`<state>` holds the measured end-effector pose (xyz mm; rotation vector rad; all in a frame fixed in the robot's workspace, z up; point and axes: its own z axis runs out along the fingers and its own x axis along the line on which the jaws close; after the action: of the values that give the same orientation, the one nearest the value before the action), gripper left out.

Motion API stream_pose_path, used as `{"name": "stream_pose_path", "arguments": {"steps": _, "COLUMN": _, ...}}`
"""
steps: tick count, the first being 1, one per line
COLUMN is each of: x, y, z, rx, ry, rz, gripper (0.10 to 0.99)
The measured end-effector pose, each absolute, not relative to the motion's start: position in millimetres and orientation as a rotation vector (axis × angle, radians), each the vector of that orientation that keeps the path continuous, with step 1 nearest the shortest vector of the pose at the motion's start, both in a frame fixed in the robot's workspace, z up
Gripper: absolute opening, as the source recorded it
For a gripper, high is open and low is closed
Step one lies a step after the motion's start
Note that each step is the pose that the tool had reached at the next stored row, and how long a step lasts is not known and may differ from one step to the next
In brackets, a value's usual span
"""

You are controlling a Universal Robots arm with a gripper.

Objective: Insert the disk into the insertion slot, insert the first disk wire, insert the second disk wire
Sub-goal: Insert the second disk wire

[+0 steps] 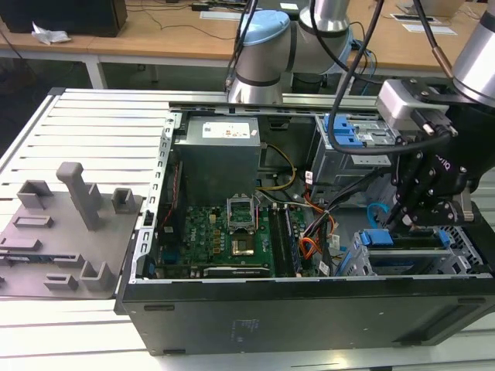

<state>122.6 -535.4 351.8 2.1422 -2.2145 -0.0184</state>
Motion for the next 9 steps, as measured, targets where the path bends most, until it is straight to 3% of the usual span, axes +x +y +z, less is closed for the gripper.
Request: {"name": "stream_pose_path", "arguments": {"steps": 9, "x": 122.6, "y": -535.4, "z": 351.7, "rx": 1.948, "ry": -2.388, "rz": -0.026, "gripper": 0.161}}
